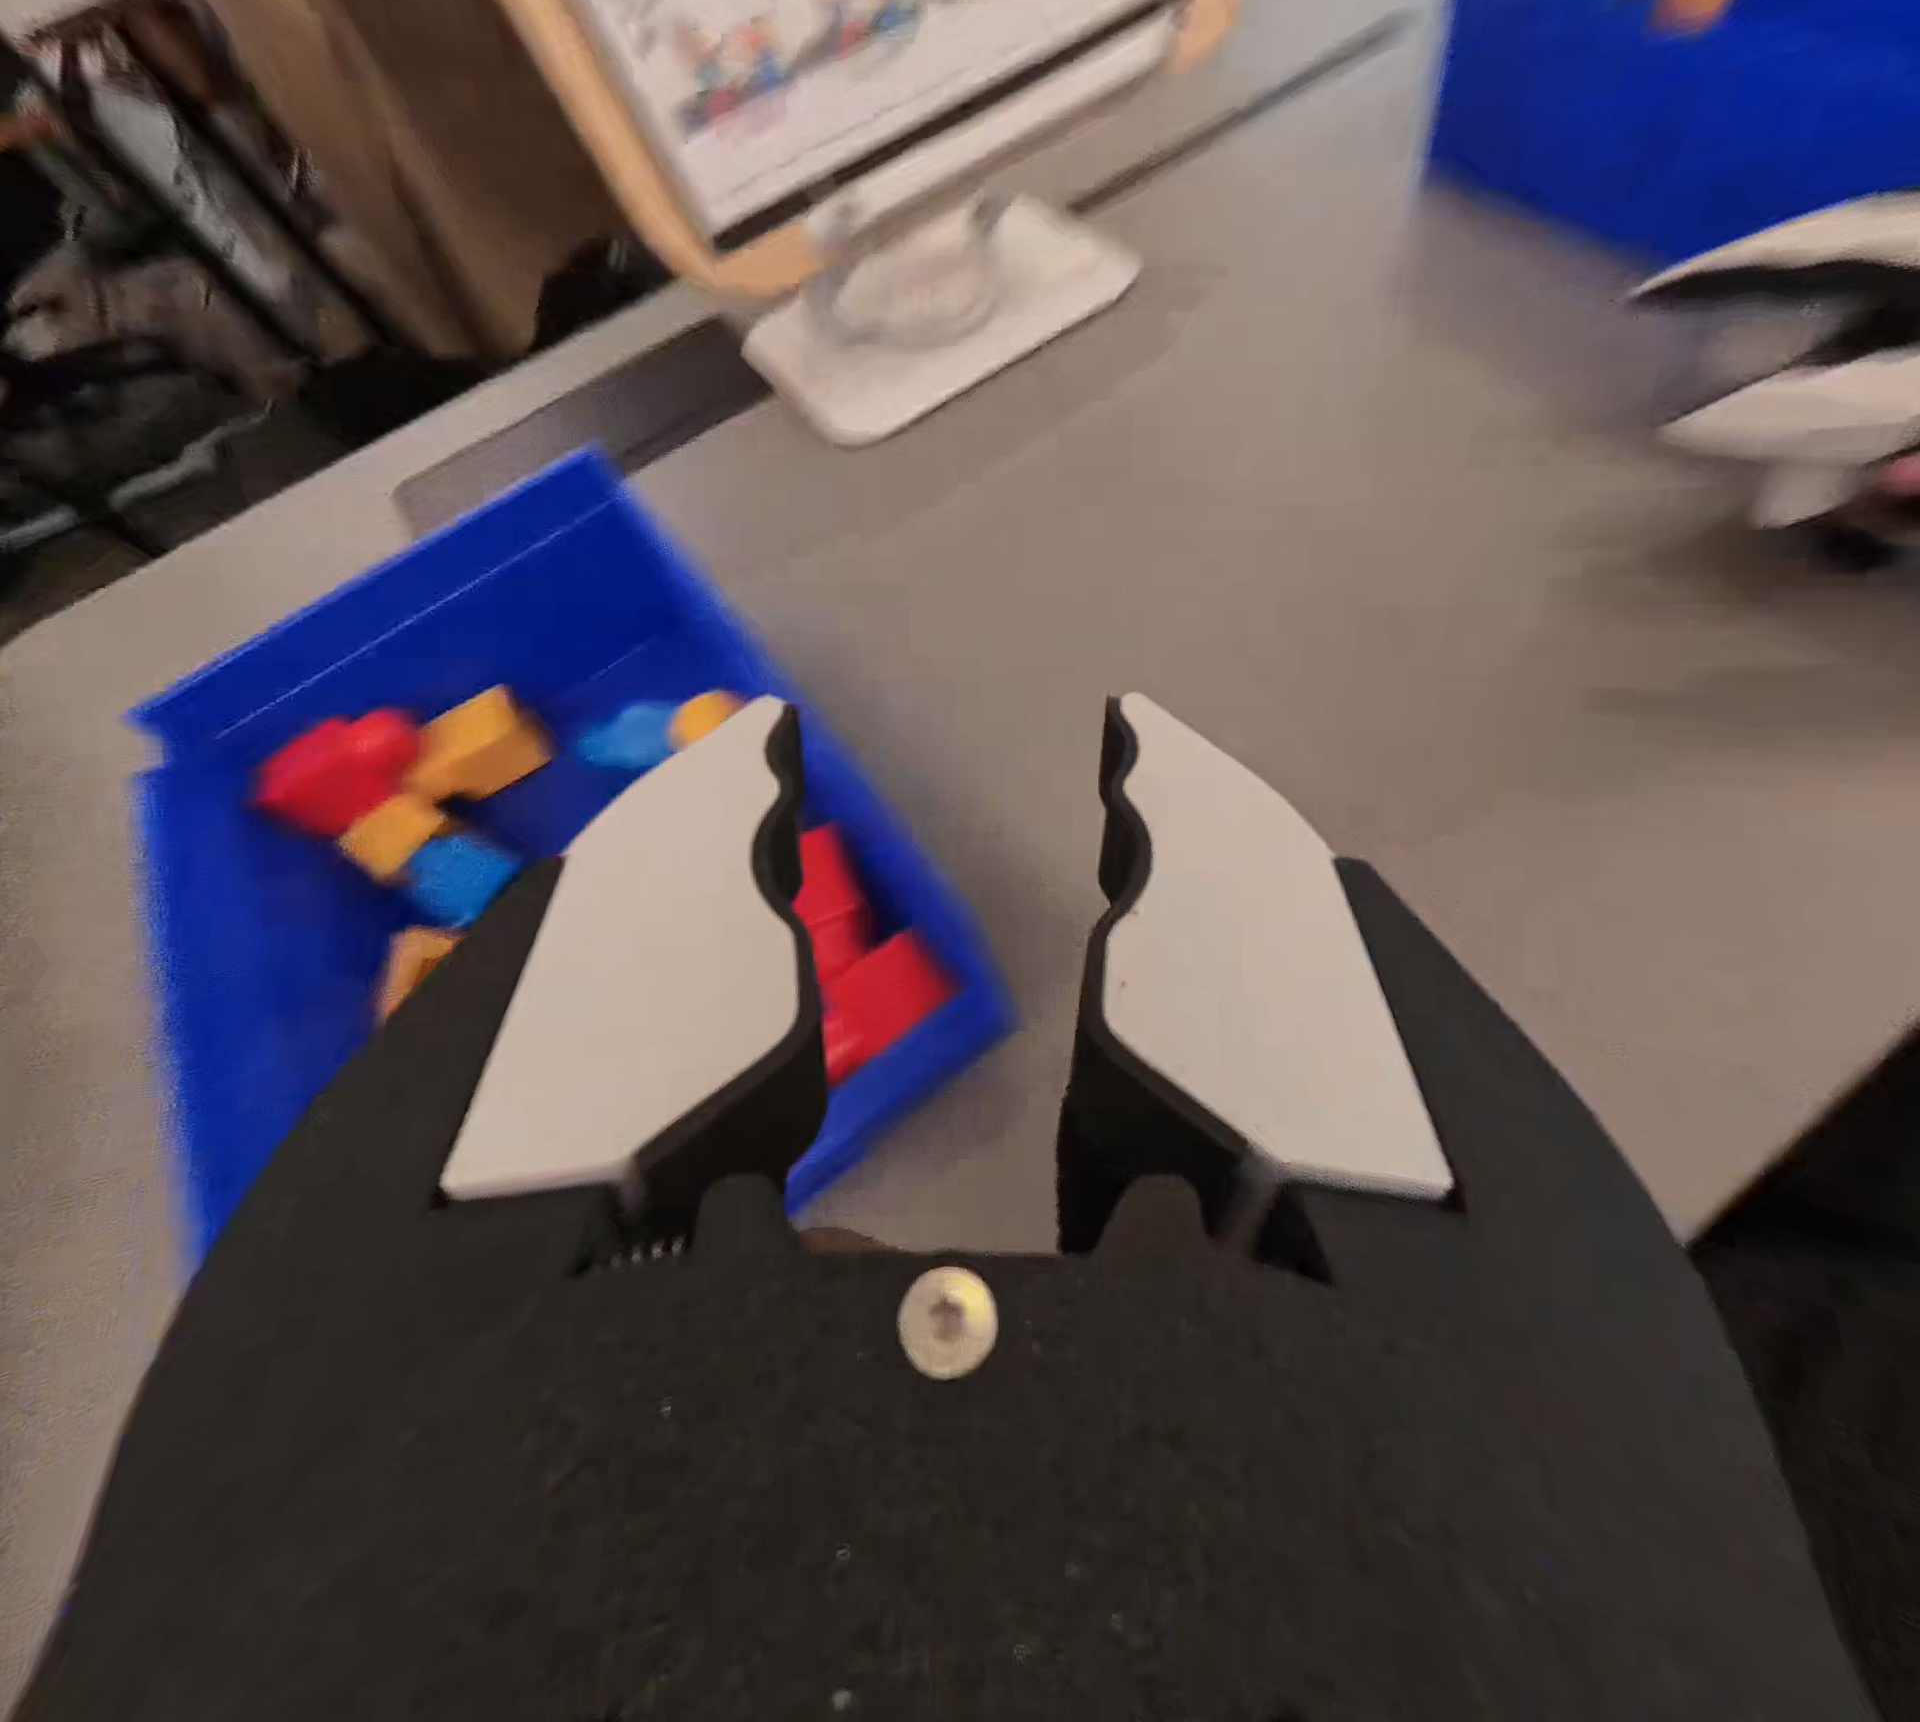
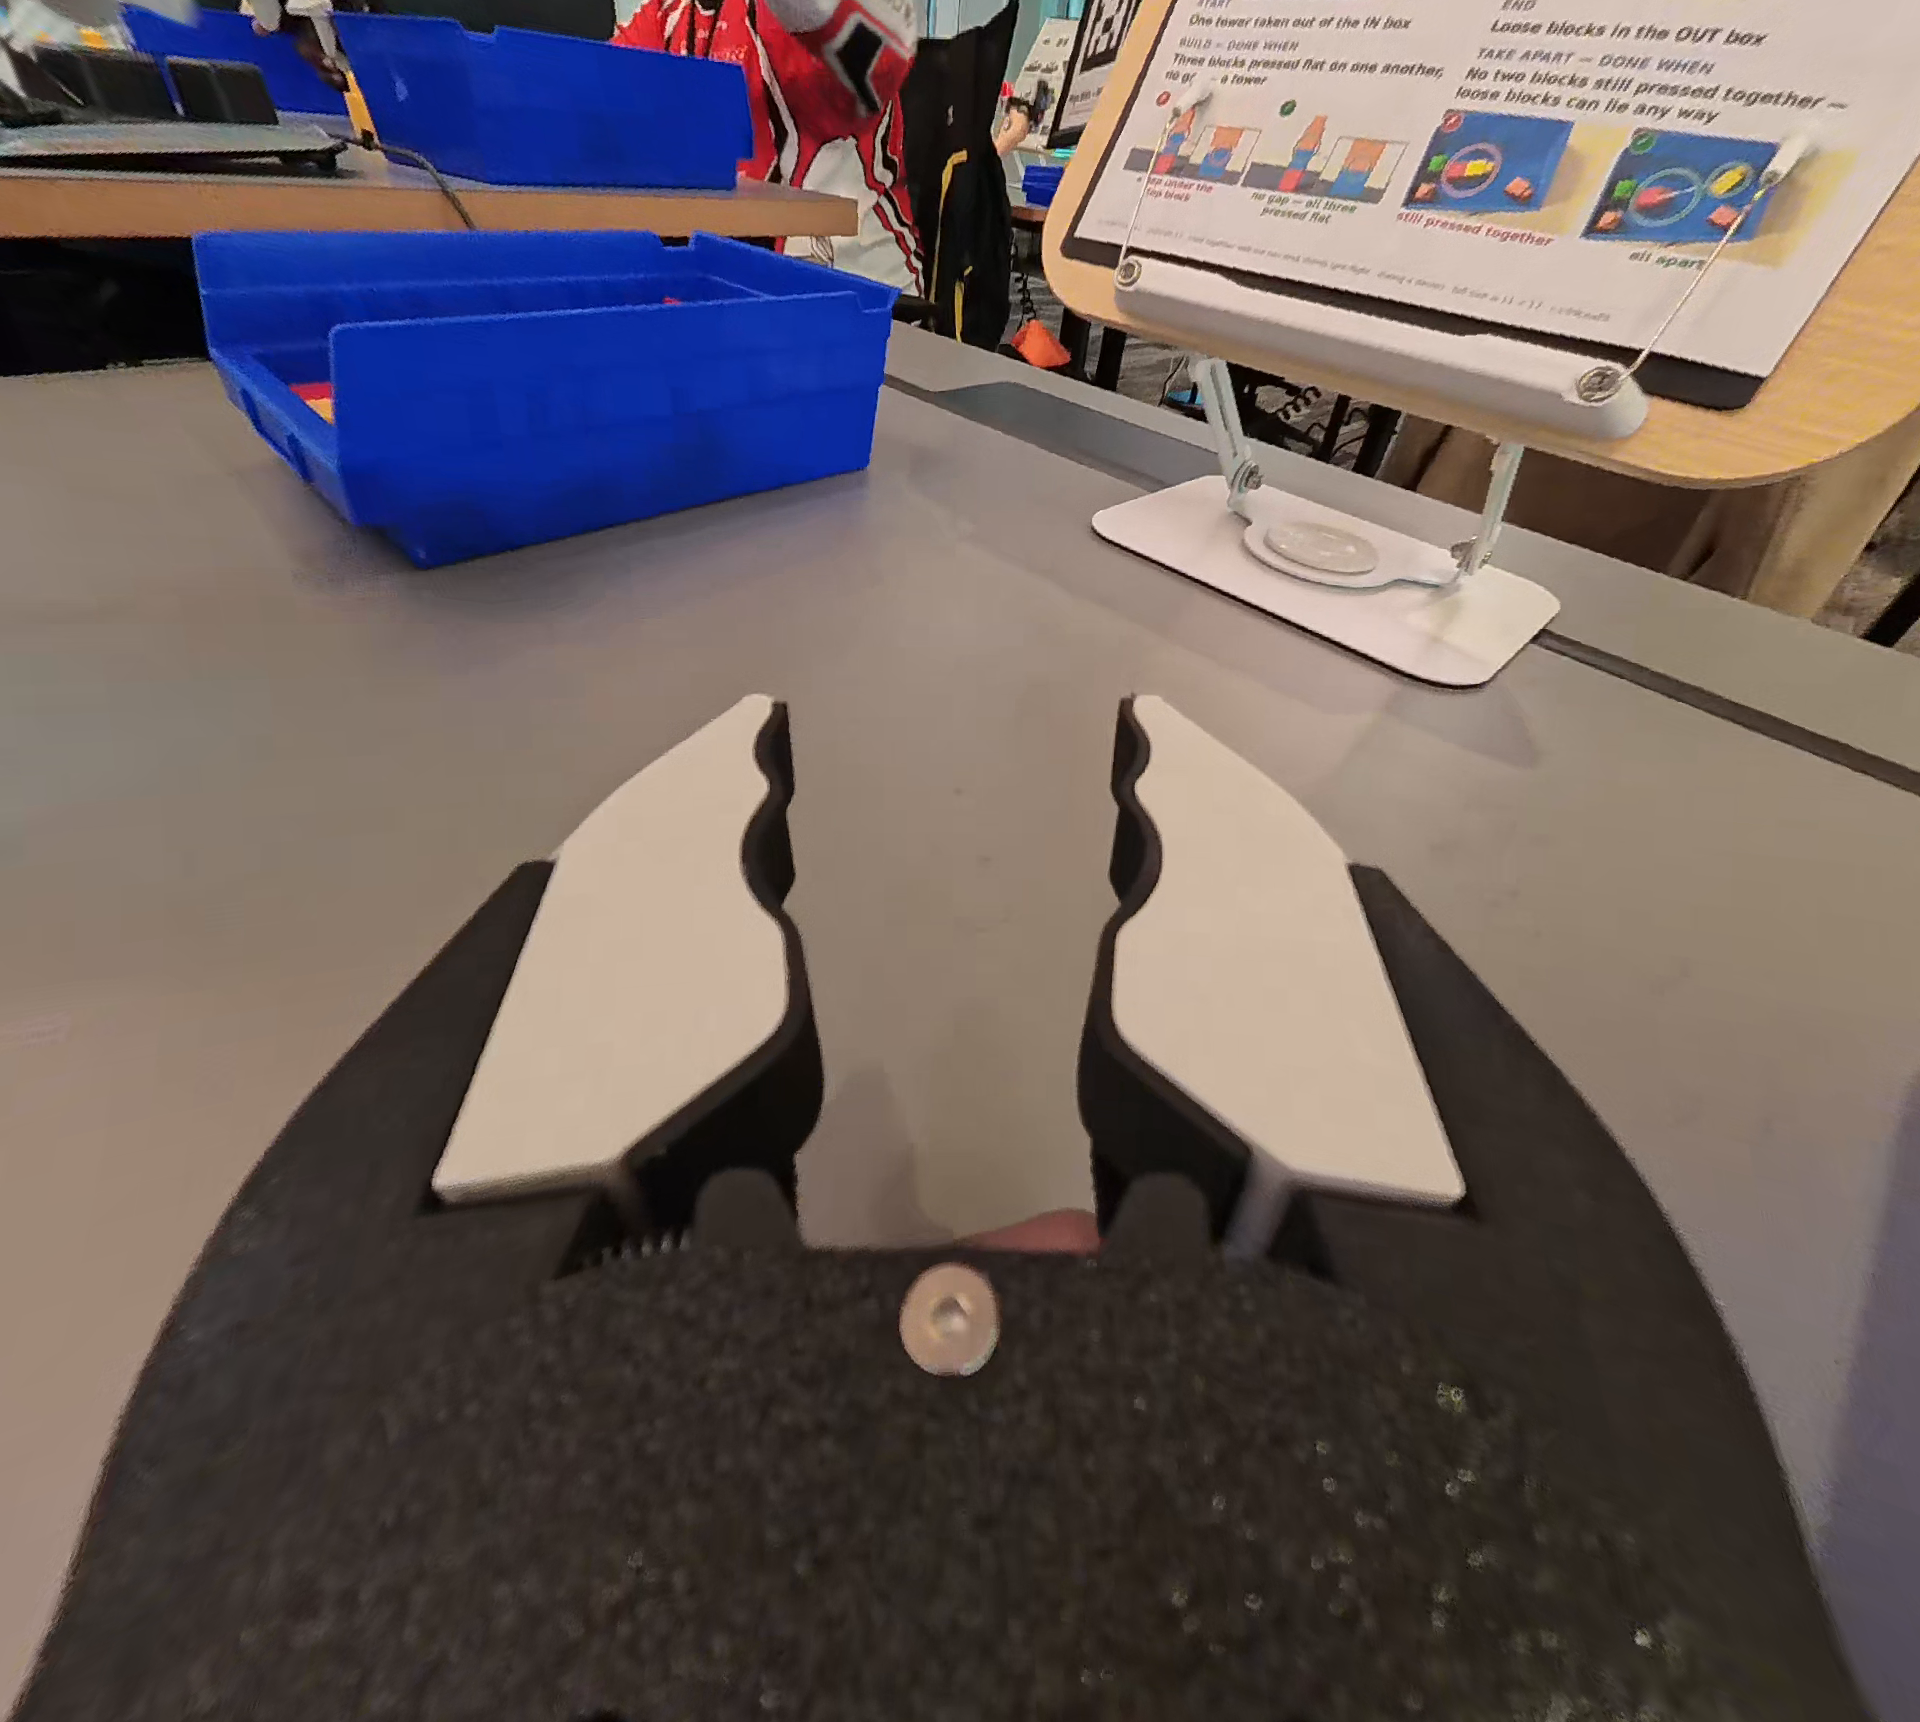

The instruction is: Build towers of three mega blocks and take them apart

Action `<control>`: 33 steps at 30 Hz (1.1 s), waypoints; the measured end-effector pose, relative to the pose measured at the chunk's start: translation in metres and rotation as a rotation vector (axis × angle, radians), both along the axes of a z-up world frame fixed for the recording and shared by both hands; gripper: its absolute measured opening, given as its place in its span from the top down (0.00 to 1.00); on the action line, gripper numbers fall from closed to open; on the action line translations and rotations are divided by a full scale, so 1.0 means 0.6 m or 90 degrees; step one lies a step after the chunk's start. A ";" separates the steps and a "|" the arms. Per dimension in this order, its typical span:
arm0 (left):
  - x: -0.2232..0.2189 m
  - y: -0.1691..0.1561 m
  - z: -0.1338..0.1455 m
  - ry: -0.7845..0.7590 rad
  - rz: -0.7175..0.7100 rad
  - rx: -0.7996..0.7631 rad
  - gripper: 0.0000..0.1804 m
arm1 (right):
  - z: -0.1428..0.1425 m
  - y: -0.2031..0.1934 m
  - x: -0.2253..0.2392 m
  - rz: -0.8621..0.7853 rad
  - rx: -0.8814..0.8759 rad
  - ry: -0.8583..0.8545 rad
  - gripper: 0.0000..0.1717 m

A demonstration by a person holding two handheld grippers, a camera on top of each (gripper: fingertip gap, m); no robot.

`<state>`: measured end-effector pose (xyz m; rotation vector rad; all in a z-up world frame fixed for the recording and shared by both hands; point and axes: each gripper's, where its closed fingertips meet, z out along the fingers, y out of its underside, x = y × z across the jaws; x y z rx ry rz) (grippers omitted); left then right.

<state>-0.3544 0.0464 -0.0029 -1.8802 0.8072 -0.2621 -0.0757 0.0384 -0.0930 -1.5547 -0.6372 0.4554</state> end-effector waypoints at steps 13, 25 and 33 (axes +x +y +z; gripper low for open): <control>-0.103 0.221 -0.238 0.155 -0.029 -0.406 0.66 | 0.001 0.005 0.004 0.006 -0.021 0.033 0.66; -0.106 0.202 -0.286 0.265 -0.063 -0.491 0.73 | -0.001 0.003 -0.001 0.015 -0.019 0.022 0.67; -0.122 0.194 -0.183 0.284 -0.078 -0.423 0.73 | 0.000 0.001 -0.003 0.020 -0.020 0.025 0.67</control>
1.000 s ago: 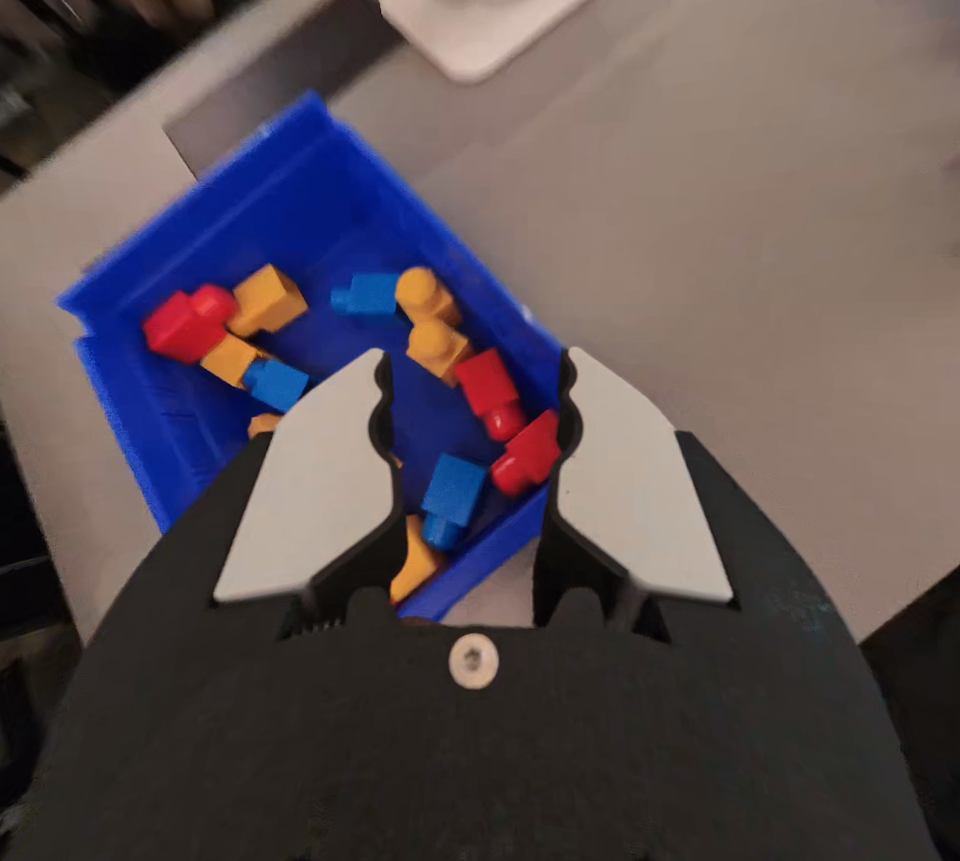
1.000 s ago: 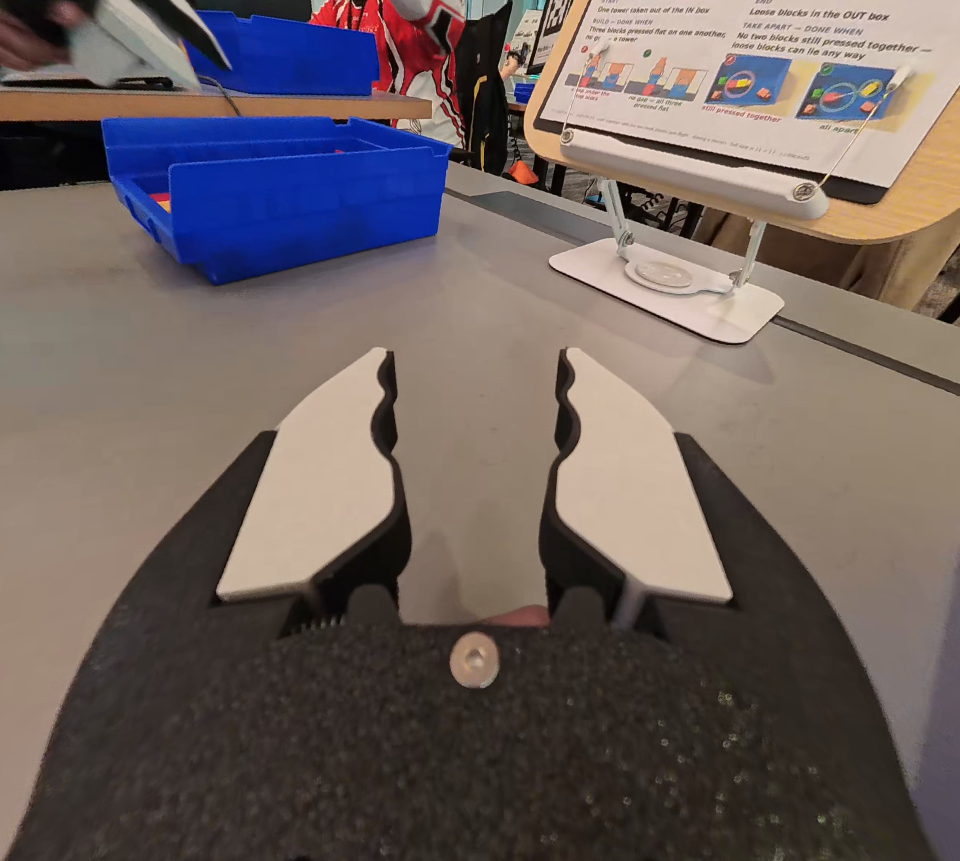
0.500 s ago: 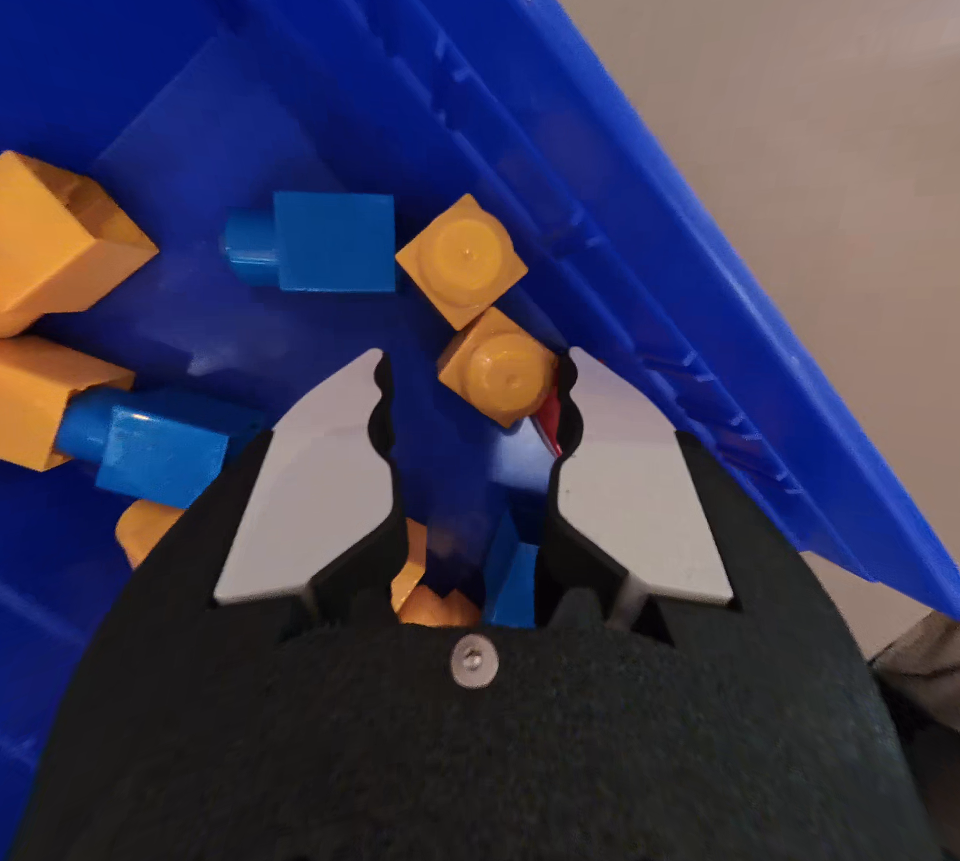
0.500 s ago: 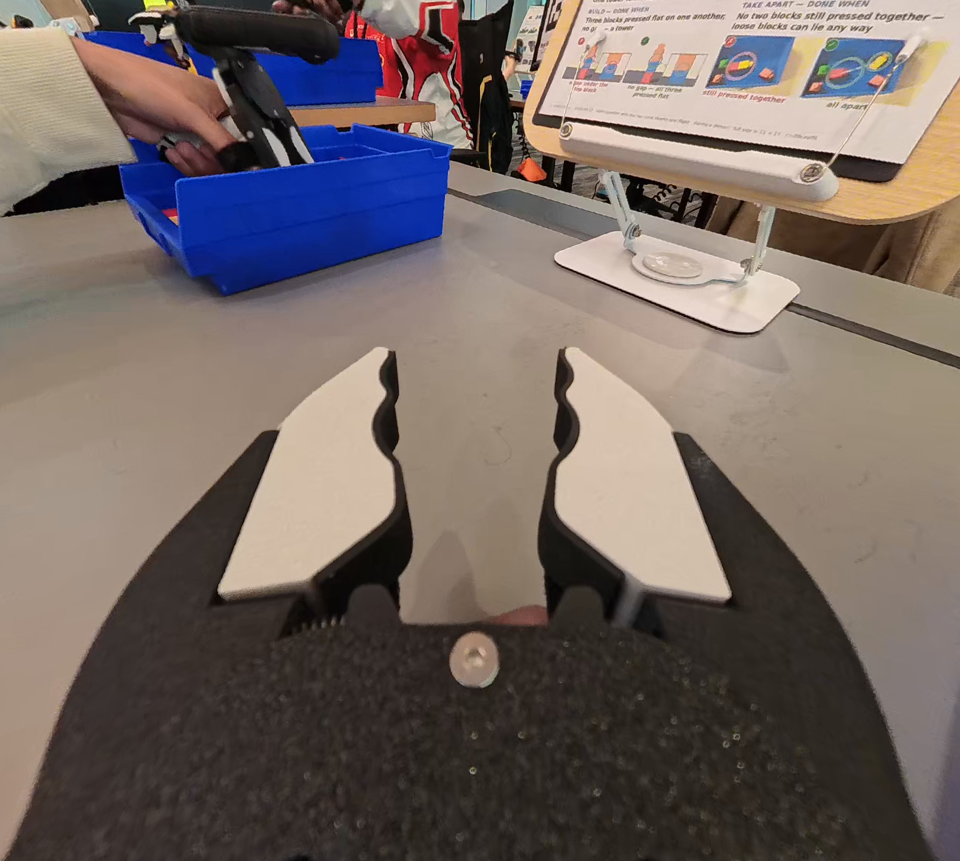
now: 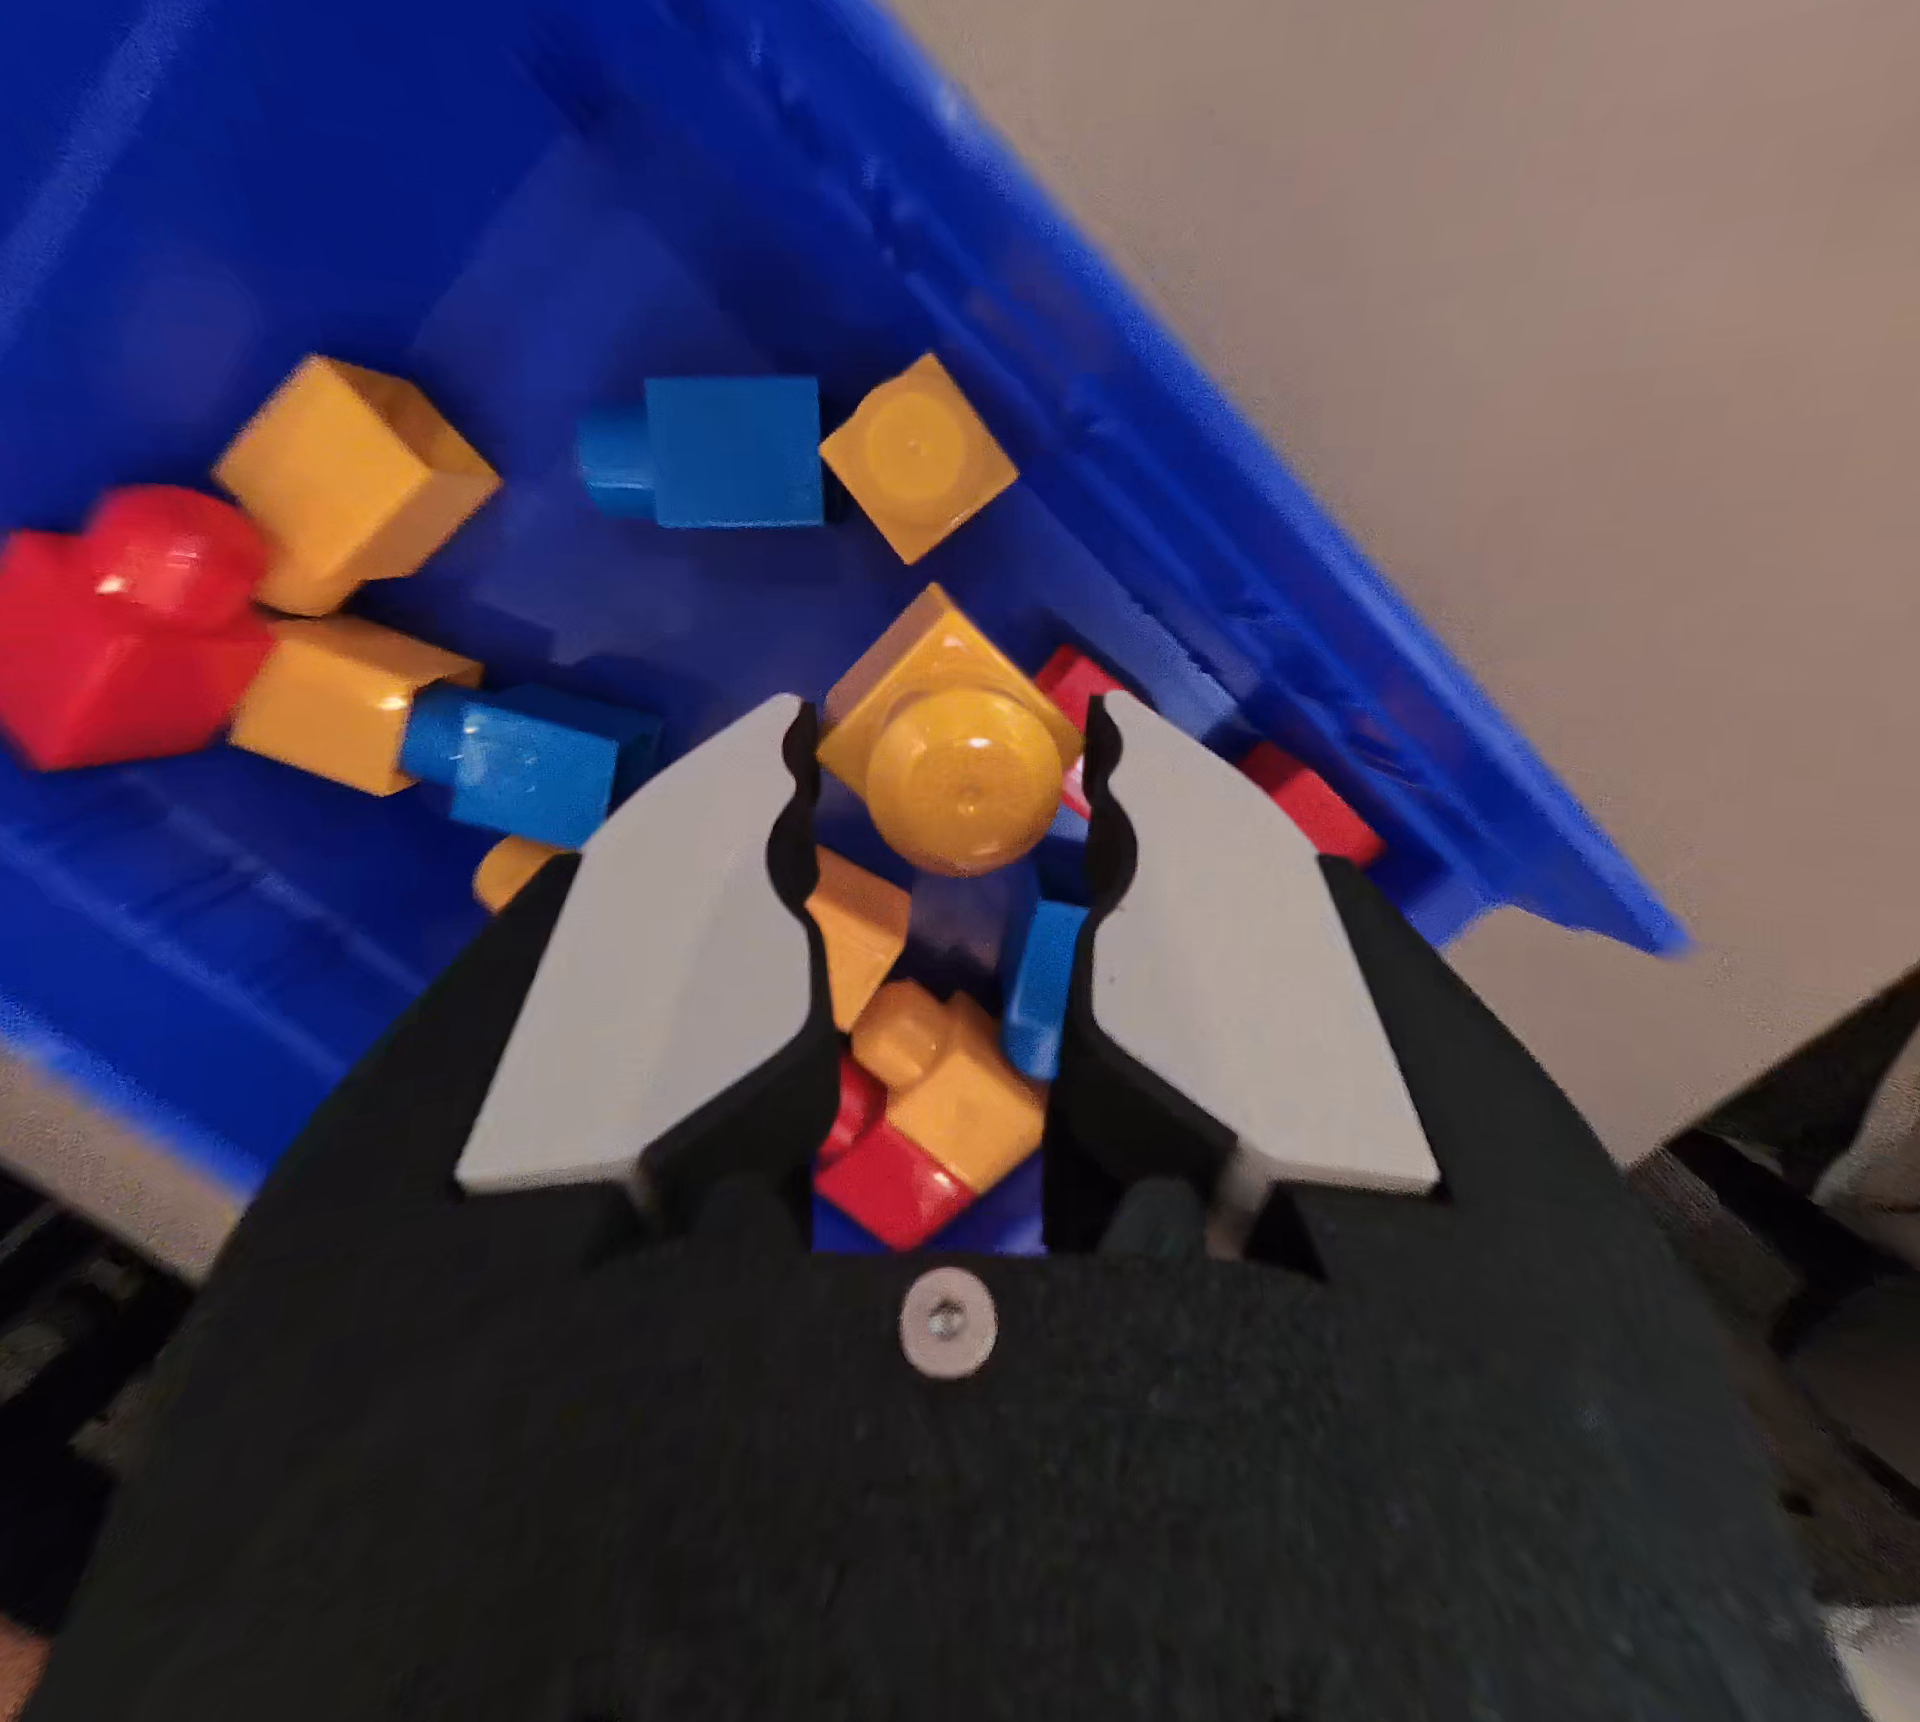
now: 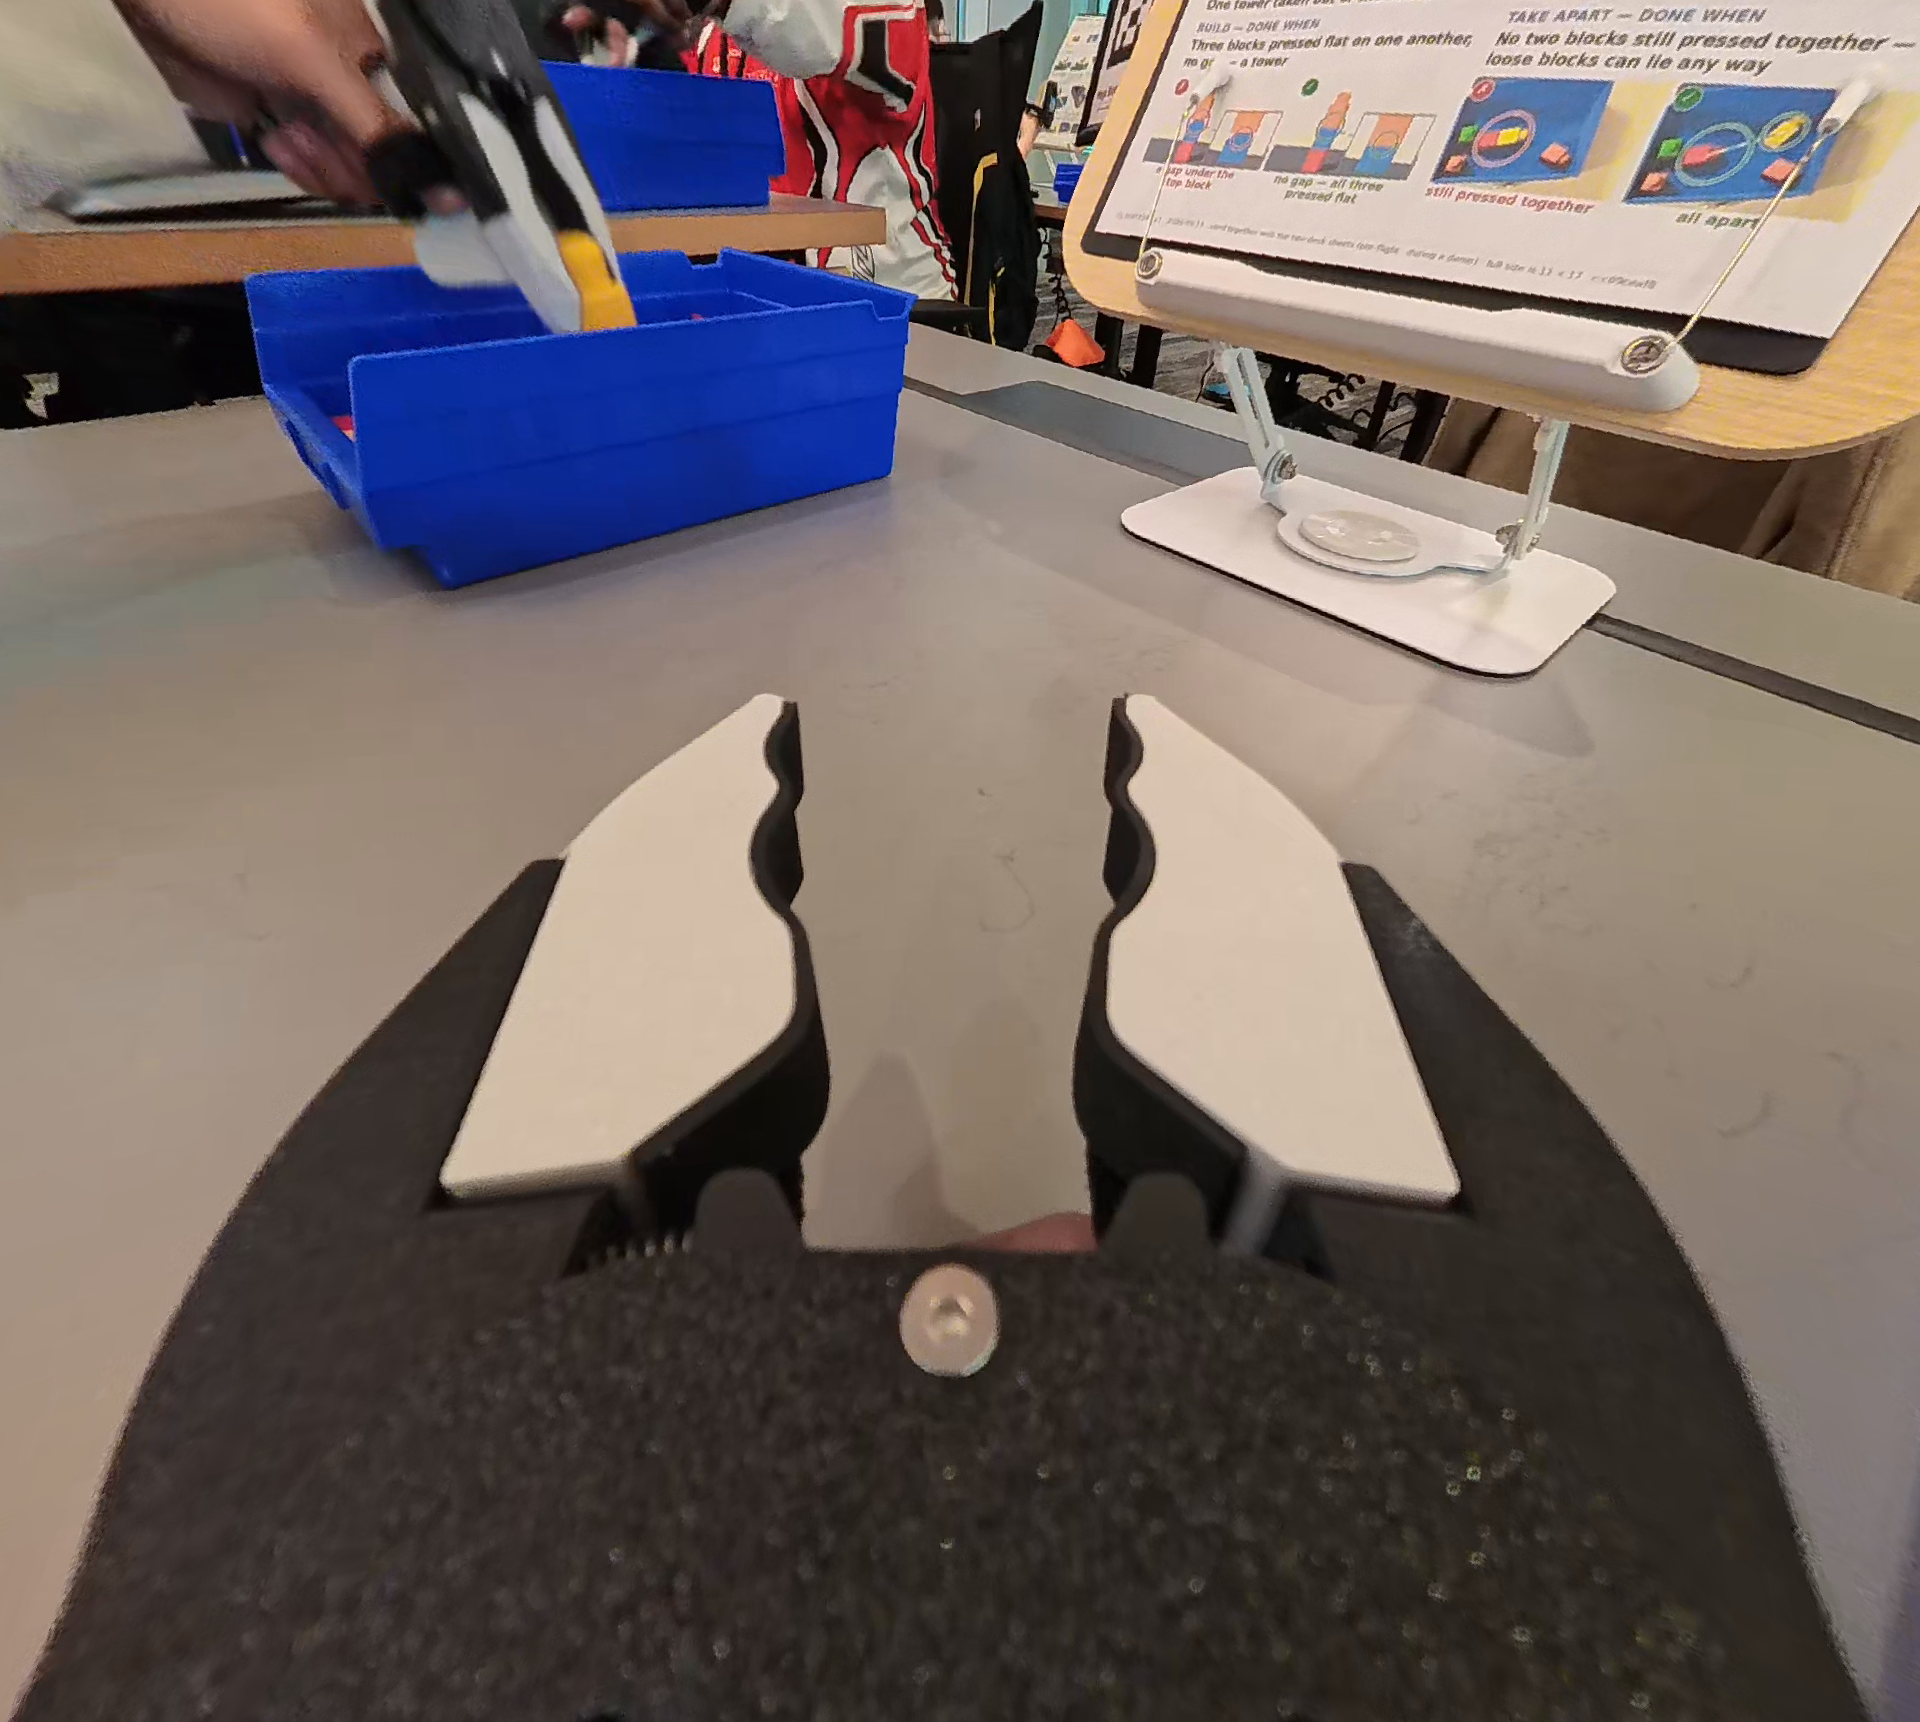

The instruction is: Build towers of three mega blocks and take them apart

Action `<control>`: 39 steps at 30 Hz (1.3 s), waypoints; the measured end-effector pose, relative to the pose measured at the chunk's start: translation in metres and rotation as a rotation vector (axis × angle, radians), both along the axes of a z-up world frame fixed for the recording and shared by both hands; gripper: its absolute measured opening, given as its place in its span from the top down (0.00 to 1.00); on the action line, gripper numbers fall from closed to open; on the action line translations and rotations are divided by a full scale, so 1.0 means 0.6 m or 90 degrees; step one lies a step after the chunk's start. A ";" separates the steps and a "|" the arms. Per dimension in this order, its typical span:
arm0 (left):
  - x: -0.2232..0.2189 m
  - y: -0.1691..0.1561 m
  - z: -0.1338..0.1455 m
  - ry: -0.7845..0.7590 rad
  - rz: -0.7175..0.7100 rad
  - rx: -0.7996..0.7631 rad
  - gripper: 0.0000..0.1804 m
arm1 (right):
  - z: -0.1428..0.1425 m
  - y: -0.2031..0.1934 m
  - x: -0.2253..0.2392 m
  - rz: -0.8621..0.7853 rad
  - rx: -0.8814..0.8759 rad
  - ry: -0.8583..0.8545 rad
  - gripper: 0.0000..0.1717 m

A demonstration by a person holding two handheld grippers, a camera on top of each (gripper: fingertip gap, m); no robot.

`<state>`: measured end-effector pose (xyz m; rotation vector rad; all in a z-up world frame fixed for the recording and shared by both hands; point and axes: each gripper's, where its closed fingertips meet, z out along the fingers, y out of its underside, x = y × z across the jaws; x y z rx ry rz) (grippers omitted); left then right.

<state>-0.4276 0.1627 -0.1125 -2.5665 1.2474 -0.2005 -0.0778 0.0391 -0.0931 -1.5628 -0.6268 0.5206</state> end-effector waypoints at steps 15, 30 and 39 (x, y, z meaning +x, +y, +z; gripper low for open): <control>0.418 -0.095 0.051 -0.007 -0.275 0.064 0.73 | 0.031 -0.011 0.024 -0.023 0.058 0.035 0.70; 0.523 -0.005 -0.106 0.028 -0.217 -0.030 0.73 | 0.028 -0.015 0.024 -0.010 0.054 0.032 0.71; 0.517 -0.031 -0.084 -0.064 -0.223 -0.044 0.59 | 0.026 -0.017 0.021 -0.002 0.047 0.033 0.70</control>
